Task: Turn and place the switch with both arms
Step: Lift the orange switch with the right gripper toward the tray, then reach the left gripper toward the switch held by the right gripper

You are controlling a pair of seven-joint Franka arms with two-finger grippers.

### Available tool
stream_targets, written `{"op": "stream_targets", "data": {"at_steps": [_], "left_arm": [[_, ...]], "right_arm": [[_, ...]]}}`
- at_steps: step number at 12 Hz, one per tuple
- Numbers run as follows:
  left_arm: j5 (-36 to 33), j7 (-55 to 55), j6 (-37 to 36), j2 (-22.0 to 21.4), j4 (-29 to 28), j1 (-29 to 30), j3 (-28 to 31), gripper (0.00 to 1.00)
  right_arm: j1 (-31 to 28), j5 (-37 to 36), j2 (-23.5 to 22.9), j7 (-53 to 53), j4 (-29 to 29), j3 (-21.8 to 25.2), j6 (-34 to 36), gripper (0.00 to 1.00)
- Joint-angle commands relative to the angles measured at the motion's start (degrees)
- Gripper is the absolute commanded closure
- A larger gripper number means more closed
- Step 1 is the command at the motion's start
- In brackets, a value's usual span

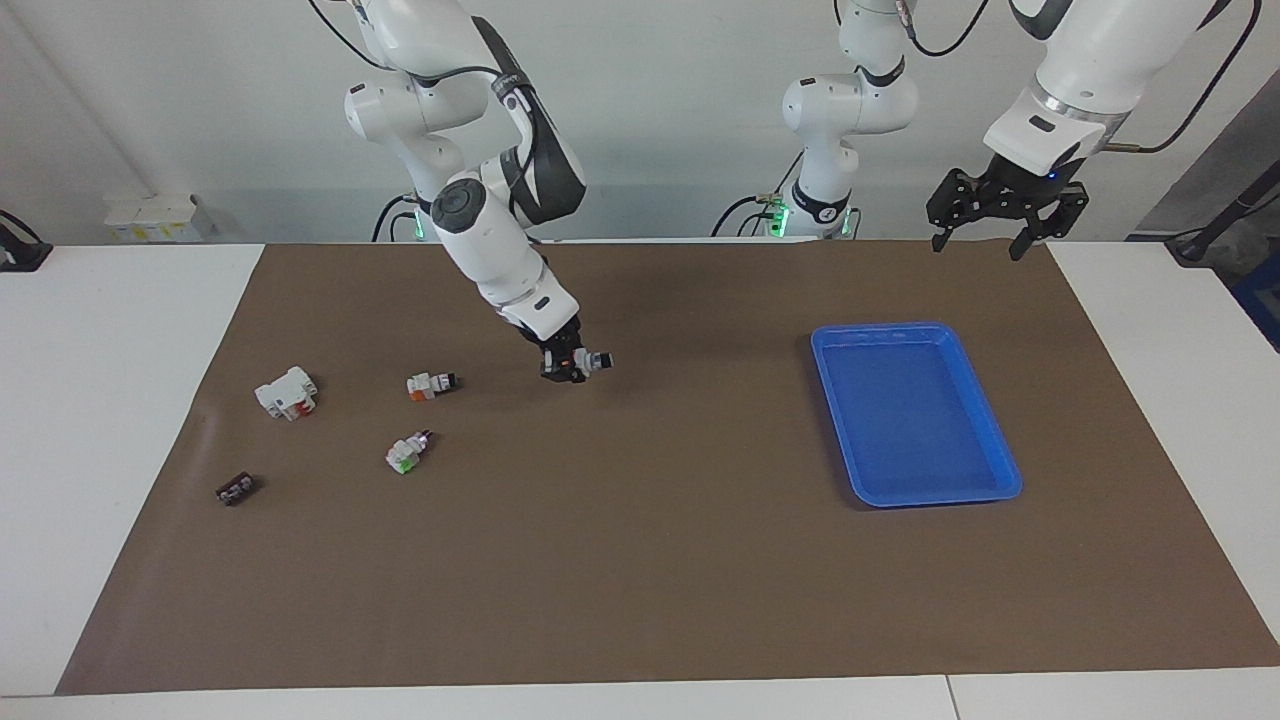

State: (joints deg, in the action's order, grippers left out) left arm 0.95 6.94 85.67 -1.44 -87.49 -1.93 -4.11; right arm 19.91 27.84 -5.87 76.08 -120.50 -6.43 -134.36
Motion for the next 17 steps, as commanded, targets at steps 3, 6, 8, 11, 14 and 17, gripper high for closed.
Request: {"op": "stream_targets", "data": {"at_steps": [3, 6, 8, 11, 14, 17], "left_arm": [[-0.95, 0.61, -0.34, -1.99, -2.07, 0.43, -0.54, 0.0], [-0.6, 0.44, -0.51, -2.16, -2.42, -0.8, -0.72, 0.0], [0.35, 0.79, 0.55, -2.25, -2.25, -0.8, -1.07, 0.0], [12.21, -7.42, 0.2, -3.12, -4.09, 0.95, -0.28, 0.0], [20.11, -31.82, 0.02, -5.14, -7.94, 0.26, -0.28, 0.0], [26.79, -50.23, 1.86, -8.47, -14.17, -0.53, -0.98, 0.0]], "right_arm": [[-0.57, 9.5, 6.64, 0.03, 4.82, -2.36, 5.58, 1.0], [-0.49, 9.95, 8.41, -3.55, 8.95, -5.87, 7.27, 1.0], [-0.31, 9.95, 7.98, -6.72, 10.28, -7.45, 5.96, 1.0], [-0.31, 9.86, 7.98, -6.82, 10.37, -7.55, 6.04, 1.0], [-0.31, 9.95, 7.98, -7.17, 10.54, -7.55, 5.95, 1.0], [-0.31, 9.86, 8.06, -7.09, 10.54, -7.55, 6.13, 1.0]]}}
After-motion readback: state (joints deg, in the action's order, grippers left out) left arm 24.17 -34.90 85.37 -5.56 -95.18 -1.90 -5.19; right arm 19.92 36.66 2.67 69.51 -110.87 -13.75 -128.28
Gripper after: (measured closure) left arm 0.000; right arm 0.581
